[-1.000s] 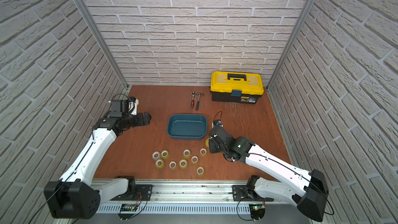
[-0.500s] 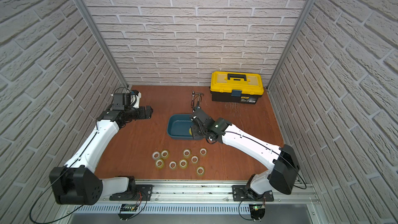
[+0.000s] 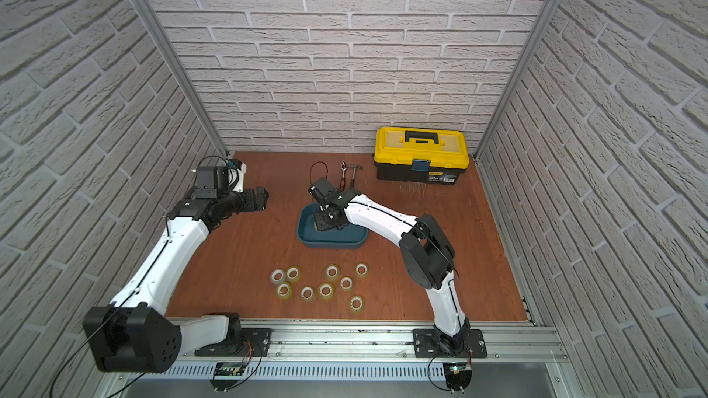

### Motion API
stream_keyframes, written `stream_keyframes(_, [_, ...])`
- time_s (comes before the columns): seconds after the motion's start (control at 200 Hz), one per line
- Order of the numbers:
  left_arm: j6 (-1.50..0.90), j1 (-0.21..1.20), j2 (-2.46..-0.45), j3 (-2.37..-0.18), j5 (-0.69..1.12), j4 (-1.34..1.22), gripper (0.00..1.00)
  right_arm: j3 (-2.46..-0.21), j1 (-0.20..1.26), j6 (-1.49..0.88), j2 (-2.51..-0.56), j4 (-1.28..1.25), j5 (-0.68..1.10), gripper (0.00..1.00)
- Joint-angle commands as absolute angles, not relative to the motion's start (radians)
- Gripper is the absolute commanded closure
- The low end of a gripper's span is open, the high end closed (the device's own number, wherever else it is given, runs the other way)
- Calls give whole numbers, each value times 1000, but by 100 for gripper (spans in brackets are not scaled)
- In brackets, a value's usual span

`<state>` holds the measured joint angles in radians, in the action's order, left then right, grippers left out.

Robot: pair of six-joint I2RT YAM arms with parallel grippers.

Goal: Put the transparent tape into the storage box
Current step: Place the tape in the storage box.

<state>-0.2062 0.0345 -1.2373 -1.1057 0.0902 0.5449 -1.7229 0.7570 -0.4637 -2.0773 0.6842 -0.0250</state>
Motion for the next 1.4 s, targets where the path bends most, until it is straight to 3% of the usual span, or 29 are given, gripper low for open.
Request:
stream_keyframes(0.0, [-213,25,-1219,-1099,79,500,2,-1796,749,-473,-2134,663,29,97])
stream_keyframes(0.28, [-215,26,-1216,-1100,89,500,2,-1975,738,-472,-2306,723,-16,95])
stream_keyframes(0.7, [-217,23,-1221,-1095,101,495,2,-2048,734,-487,-2331,715,-9,64])
stream_keyframes(0.965, [-213,27,-1213,-1084,121,478,2,-1946,735,-462,-2155,665,19,61])
stream_keyframes(1.395, [-137,162,-1150,-1039,34,462,2,-1469,738,-417,-1639,540,-50,62])
